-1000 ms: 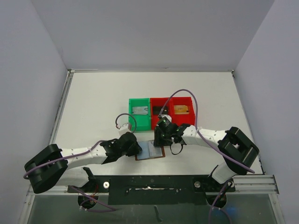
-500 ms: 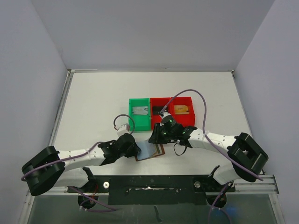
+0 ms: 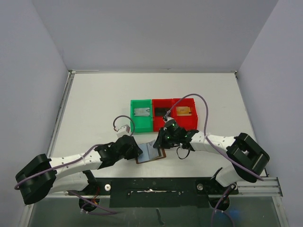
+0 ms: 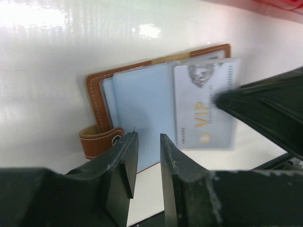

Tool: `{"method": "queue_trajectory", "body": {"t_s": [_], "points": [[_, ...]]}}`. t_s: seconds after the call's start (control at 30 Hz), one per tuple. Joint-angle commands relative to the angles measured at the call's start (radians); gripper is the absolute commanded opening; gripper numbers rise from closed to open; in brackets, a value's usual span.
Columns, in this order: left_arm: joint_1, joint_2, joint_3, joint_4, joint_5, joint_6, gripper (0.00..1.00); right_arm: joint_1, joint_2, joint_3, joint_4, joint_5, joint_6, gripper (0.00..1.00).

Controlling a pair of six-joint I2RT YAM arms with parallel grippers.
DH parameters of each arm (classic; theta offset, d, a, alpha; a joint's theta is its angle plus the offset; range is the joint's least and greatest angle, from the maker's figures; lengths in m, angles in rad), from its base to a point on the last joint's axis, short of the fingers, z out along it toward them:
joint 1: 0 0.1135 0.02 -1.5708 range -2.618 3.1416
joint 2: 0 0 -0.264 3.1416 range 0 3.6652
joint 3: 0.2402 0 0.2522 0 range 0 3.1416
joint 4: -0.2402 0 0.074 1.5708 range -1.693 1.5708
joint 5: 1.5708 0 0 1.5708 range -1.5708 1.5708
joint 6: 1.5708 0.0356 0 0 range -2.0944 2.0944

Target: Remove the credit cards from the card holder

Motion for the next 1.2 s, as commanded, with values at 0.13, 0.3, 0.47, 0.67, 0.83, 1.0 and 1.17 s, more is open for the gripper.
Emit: {"method": "queue_trajectory", "body": {"t_s": [0.13,0.3,0.47,0.67,0.83,1.0,1.17], "points": [[-0.003,-0.025,0.058,0.212,0.101,0.033,0.32,-0.080,-0.018,-0.143,0.197,-0.084,0.080,0.10],[-0.004,0.100,0.057,0.371,0.172,0.018,0.33,-0.111,-0.016,-0.202,0.250,-0.117,0.110,0.19],[-0.013,0.196,0.066,0.422,0.187,0.003,0.33,-0.122,-0.040,-0.205,0.217,-0.098,0.099,0.33],[-0.016,0.220,0.061,0.368,0.152,-0.020,0.31,-0.122,-0.082,-0.174,0.113,-0.036,0.056,0.35],[-0.016,0.236,0.044,0.371,0.139,-0.044,0.27,-0.121,-0.036,-0.129,0.065,-0.061,0.005,0.35],[-0.016,0.246,0.030,0.376,0.137,-0.058,0.25,-0.113,-0.021,-0.122,0.047,-0.043,-0.007,0.30],[-0.016,0.255,0.014,0.413,0.138,-0.071,0.23,-0.111,-0.012,-0.113,0.050,-0.063,-0.021,0.13]]}}
